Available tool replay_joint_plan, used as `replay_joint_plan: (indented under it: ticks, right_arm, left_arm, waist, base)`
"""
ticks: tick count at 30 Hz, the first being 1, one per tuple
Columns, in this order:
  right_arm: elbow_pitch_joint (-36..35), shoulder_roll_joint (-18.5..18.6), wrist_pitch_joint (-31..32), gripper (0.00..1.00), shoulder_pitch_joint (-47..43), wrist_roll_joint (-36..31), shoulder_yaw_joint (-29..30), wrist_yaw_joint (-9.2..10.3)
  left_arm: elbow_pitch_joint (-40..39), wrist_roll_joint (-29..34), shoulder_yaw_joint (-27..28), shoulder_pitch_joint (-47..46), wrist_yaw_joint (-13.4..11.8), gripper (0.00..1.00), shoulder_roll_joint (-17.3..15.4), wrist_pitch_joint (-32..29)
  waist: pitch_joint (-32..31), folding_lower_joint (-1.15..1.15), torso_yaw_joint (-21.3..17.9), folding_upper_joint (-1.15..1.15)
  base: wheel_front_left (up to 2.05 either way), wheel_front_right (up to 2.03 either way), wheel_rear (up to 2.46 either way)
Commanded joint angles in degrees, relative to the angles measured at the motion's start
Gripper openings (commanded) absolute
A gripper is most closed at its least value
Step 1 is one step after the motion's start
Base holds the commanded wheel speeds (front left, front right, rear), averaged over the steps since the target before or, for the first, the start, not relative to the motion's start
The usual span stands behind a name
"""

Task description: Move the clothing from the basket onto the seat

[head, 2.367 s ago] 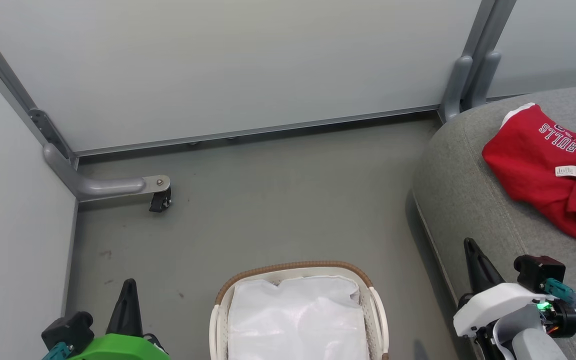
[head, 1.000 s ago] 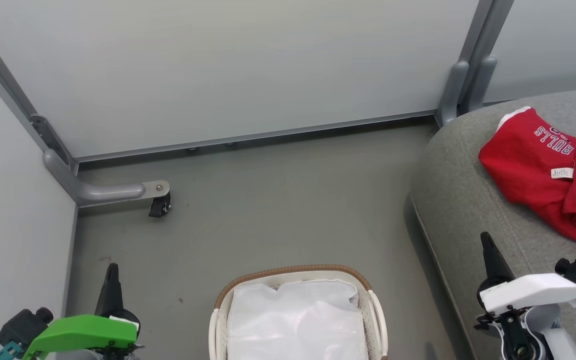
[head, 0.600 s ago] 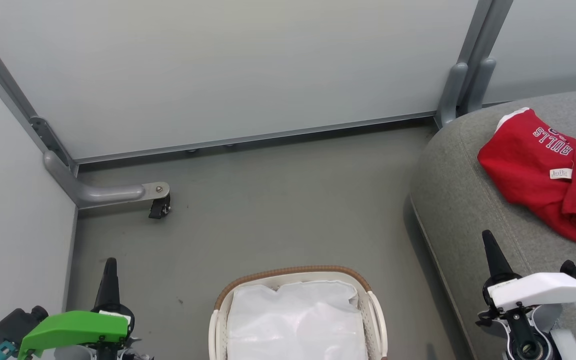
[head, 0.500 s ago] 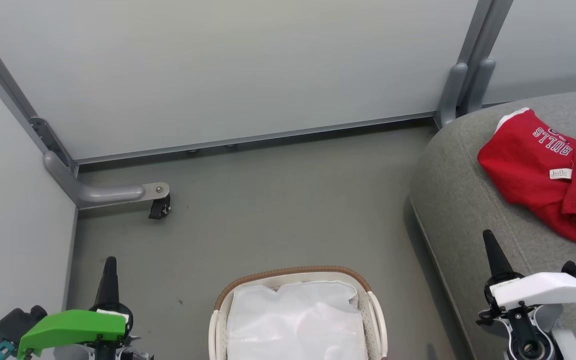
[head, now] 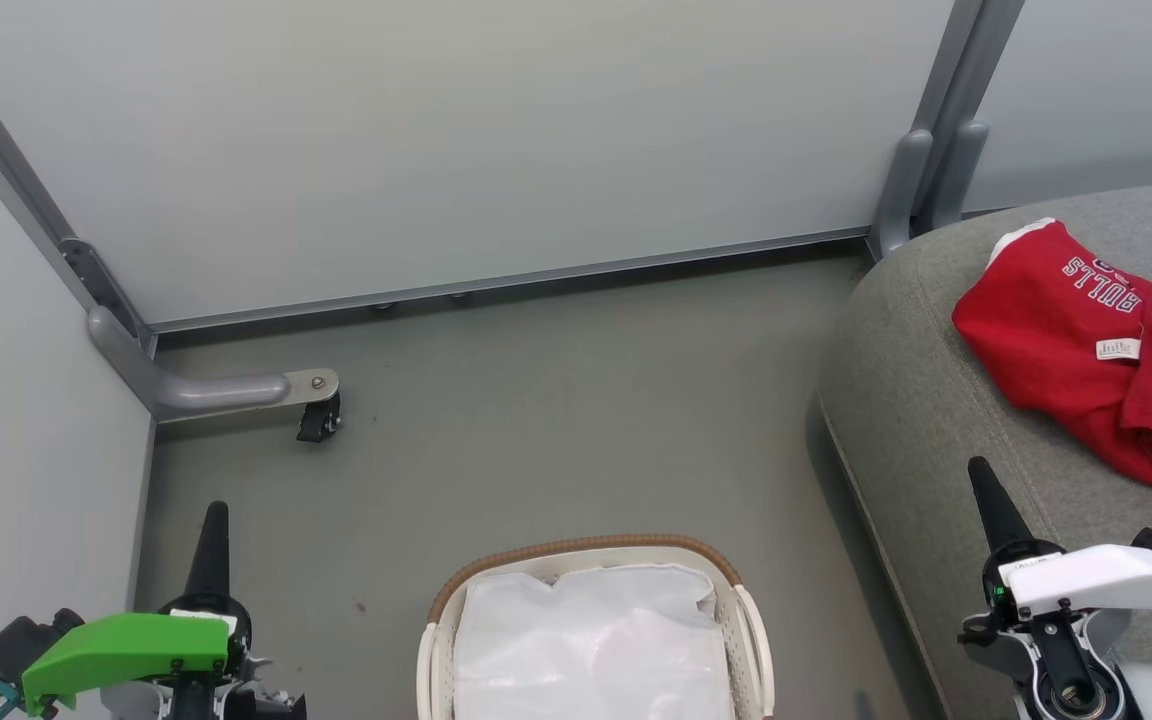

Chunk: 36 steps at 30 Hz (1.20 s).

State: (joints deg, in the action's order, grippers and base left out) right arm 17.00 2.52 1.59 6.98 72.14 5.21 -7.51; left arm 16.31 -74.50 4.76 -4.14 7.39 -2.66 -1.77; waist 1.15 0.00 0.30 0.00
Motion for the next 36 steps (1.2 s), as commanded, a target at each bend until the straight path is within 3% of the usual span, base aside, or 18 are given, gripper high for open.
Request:
replay_joint_plan:
  ticks: [1, 36]
  right_arm:
    - [-0.8, 0.4, 0.5, 0.00, -0.3, 1.6, 0.3, 0.02]
    - [-2.8, 0.5, 4.6, 0.00, -0.9, 18.0, 1.3, 0.04]
  left_arm:
    - [-0.7, -1.3, 0.3, -1.4, 0.1, 0.00, -0.3, -0.3]
    - [-2.2, -15.9, 1.8, -2.4, 0.2, 0.00, -0.4, -4.3]
  waist:
    - [0.0, 0.00, 0.0, 0.00]
    - [-0.8, 0.00, -0.3, 0.00]
  base:
    - [0.00, 0.00, 0.00]
    - [0.00, 0.00, 0.00]
